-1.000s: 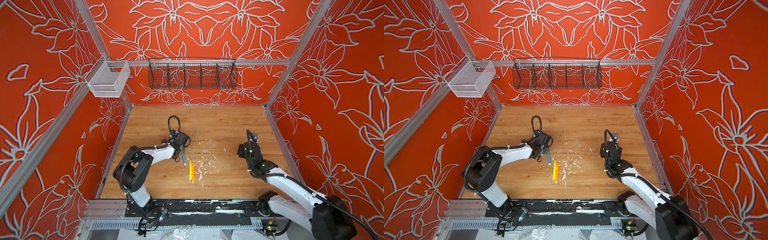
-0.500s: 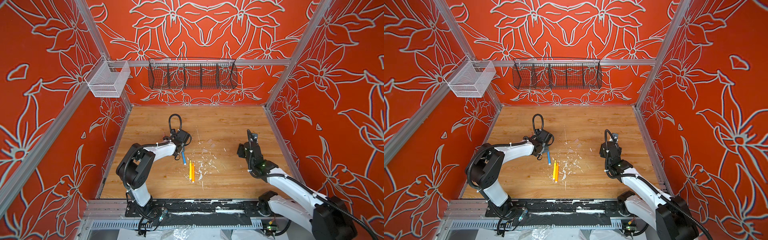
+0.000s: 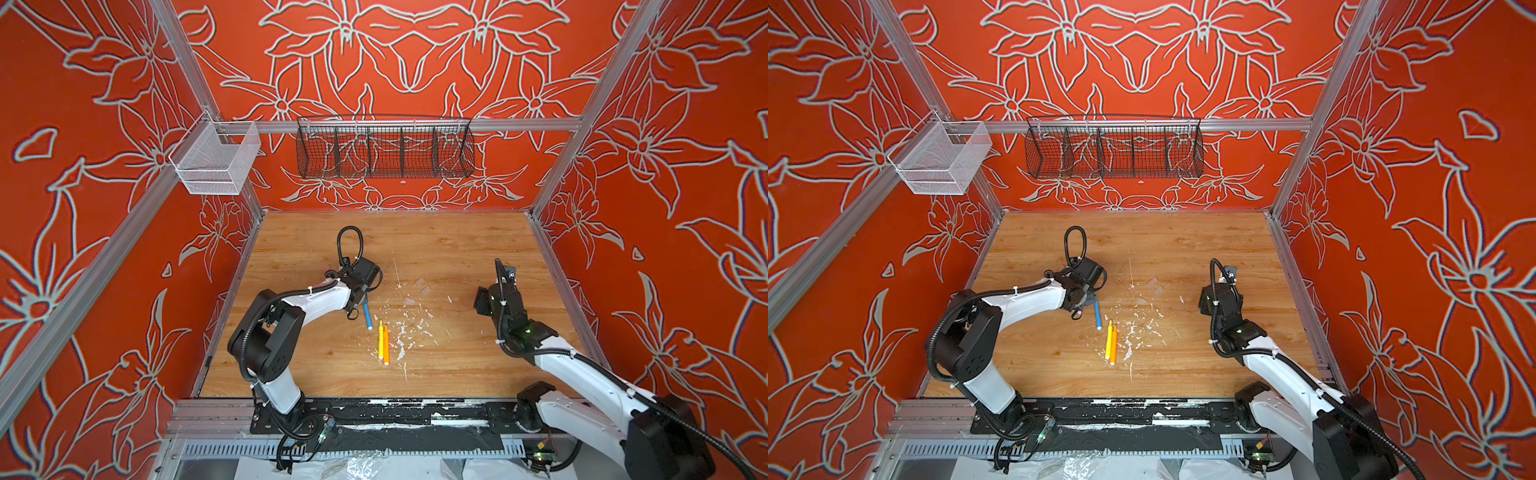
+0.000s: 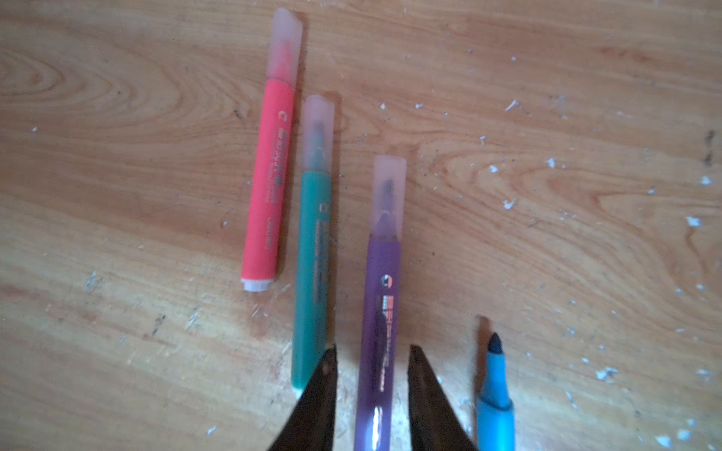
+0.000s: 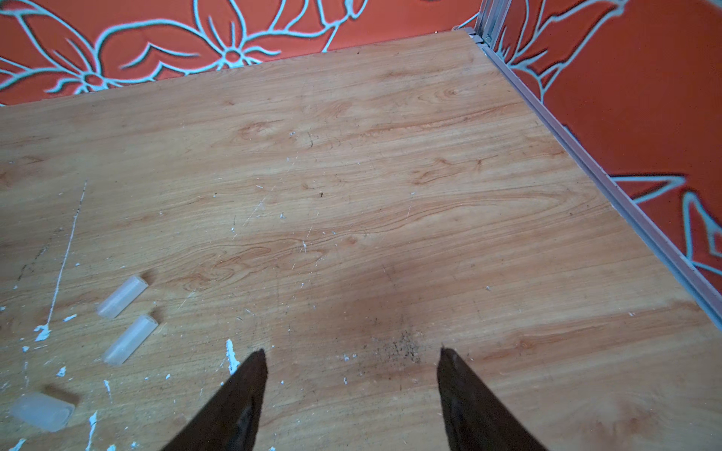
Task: Insert the pens into the pen caps
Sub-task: 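Lay the capped purple marker beside the green marker and open the left gripper, then move the open left gripper over the blue marker and close on it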
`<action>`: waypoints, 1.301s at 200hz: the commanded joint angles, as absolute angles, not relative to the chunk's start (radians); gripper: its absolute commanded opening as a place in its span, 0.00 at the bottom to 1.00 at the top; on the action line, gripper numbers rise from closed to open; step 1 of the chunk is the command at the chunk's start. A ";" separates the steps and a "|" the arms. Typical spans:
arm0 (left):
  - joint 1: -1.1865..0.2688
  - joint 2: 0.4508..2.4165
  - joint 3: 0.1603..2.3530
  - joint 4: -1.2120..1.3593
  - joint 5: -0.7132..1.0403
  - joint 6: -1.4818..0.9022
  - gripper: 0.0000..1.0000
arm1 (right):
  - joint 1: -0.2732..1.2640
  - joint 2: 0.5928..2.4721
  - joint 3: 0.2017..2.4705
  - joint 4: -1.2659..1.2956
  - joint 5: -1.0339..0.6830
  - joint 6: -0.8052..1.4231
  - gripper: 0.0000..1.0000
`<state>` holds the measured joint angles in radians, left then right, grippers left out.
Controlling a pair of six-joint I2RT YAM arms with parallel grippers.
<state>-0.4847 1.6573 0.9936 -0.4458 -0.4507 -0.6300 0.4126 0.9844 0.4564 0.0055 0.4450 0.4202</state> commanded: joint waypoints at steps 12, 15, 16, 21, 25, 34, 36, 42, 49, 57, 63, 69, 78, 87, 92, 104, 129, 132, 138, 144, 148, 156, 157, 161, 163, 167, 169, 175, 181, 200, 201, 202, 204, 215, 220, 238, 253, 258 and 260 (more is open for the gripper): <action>-0.502 1.551 0.984 -0.521 -0.473 -0.646 0.37 | 0.407 0.966 0.442 0.023 0.436 0.422 0.71; -0.505 1.543 0.981 -0.522 -0.470 -0.645 0.37 | 0.407 0.966 0.441 0.023 0.436 0.422 0.71; -0.506 1.539 0.981 -0.522 -0.470 -0.645 0.37 | 0.407 0.966 0.441 0.022 0.436 0.422 0.71; -0.513 1.525 0.977 -0.523 -0.467 -0.644 0.37 | 0.406 0.964 0.440 0.021 0.436 0.422 0.72; -0.520 1.515 0.975 -0.525 -0.466 -0.645 0.37 | 0.406 0.965 0.440 0.021 0.436 0.422 0.71; -0.536 1.486 0.968 -0.531 -0.466 -0.649 0.37 | 0.407 0.963 0.439 0.022 0.436 0.422 0.71; -0.541 1.480 0.966 -0.532 -0.466 -0.649 0.37 | 0.407 0.962 0.439 0.022 0.436 0.422 0.71; -0.556 1.461 0.960 -0.534 -0.469 -0.653 0.37 | 0.406 0.962 0.439 0.021 0.435 0.422 0.72; -0.577 1.445 0.950 -0.535 -0.479 -0.665 0.37 | 0.407 0.960 0.438 0.023 0.435 0.422 0.72; -0.602 1.425 0.937 -0.533 -0.488 -0.678 0.37 | 0.407 0.959 0.437 0.023 0.434 0.422 0.72; -0.620 1.413 0.927 -0.530 -0.489 -0.685 0.38 | 0.407 0.959 0.437 0.023 0.434 0.422 0.72; -0.637 1.404 0.919 -0.529 -0.488 -0.694 0.38 | 0.407 0.956 0.436 0.024 0.434 0.422 0.72; -0.659 1.393 0.906 -0.533 -0.488 -0.714 0.38 | 0.407 0.956 0.435 0.023 0.433 0.422 0.72; -0.676 1.384 0.890 -0.531 -0.484 -0.732 0.38 | 0.406 0.954 0.434 0.023 0.433 0.422 0.72; -0.684 1.381 0.880 -0.523 -0.478 -0.739 0.38 | 0.407 0.952 0.434 0.023 0.431 0.422 0.72; -0.701 1.373 0.853 -0.501 -0.458 -0.757 0.38 | 0.407 0.950 0.432 0.023 0.430 0.422 0.72; -0.728 1.387 0.809 -0.433 -0.386 -0.752 0.38 | 0.407 0.946 0.431 0.024 0.428 0.422 0.72; -0.730 1.392 0.807 -0.429 -0.379 -0.753 0.38 | 0.405 0.946 0.430 0.023 0.428 0.421 0.72; -0.733 1.406 0.805 -0.420 -0.368 -0.753 0.38 | 0.406 0.945 0.429 0.023 0.428 0.422 0.72; -0.735 1.421 0.805 -0.413 -0.357 -0.754 0.38 | 0.406 0.945 0.429 0.023 0.428 0.422 0.72; -0.736 1.433 0.805 -0.408 -0.351 -0.756 0.38 | 0.406 0.945 0.430 0.023 0.428 0.422 0.72; -0.739 1.456 0.808 -0.397 -0.340 -0.759 0.38 | 0.407 0.945 0.430 0.023 0.428 0.422 0.72; -0.739 1.460 0.808 -0.396 -0.339 -0.759 0.38 | 0.407 0.945 0.430 0.024 0.428 0.422 0.72; -0.739 1.470 0.810 -0.388 -0.333 -0.759 0.38 | 0.407 0.945 0.429 0.023 0.428 0.422 0.72; -0.739 1.478 0.811 -0.385 -0.329 -0.759 0.38 | 0.405 0.945 0.429 0.022 0.428 0.422 0.72; -0.741 1.492 0.813 -0.379 -0.322 -0.759 0.38 | 0.406 0.944 0.429 0.022 0.428 0.422 0.72; -0.741 1.499 0.815 -0.376 -0.319 -0.759 0.38 | 0.406 0.944 0.429 0.022 0.427 0.422 0.72; -0.741 1.518 0.822 -0.368 -0.311 -0.759 0.38 | 0.406 0.943 0.430 0.021 0.426 0.422 0.72; -0.741 1.537 0.830 -0.364 -0.306 -0.760 0.37 | 0.407 0.942 0.428 0.022 0.426 0.422 0.72; -0.746 1.595 0.861 -0.376 -0.312 -0.771 0.37 | 0.407 0.937 0.425 0.021 0.423 0.422 0.72; -0.746 1.598 0.862 -0.377 -0.312 -0.771 0.37 | 0.407 0.937 0.425 0.022 0.423 0.422 0.72; -0.746 1.601 0.864 -0.377 -0.313 -0.771 0.37 | 0.407 0.937 0.425 0.023 0.423 0.422 0.72; -0.747 1.605 0.866 -0.378 -0.315 -0.772 0.37 | 0.407 0.936 0.425 0.023 0.423 0.422 0.72; -0.747 1.634 0.881 -0.391 -0.329 -0.781 0.37 | 0.406 0.934 0.423 0.023 0.423 0.422 0.72; -0.747 1.647 0.889 -0.401 -0.339 -0.787 0.37 | 0.406 0.932 0.423 0.024 0.423 0.421 0.72; -0.747 1.678 0.906 -0.429 -0.367 -0.809 0.37 | 0.407 0.931 0.422 0.025 0.422 0.420 0.72; -0.747 1.691 0.905 -0.433 -0.378 -0.821 0.37 | 0.406 0.930 0.420 0.025 0.420 0.420 0.72; -0.747 1.693 0.905 -0.431 -0.379 -0.822 0.37 | 0.406 0.930 0.420 0.026 0.420 0.419 0.72; -0.747 1.695 0.905 -0.431 -0.380 -0.822 0.37 | 0.406 0.930 0.420 0.026 0.420 0.420 0.72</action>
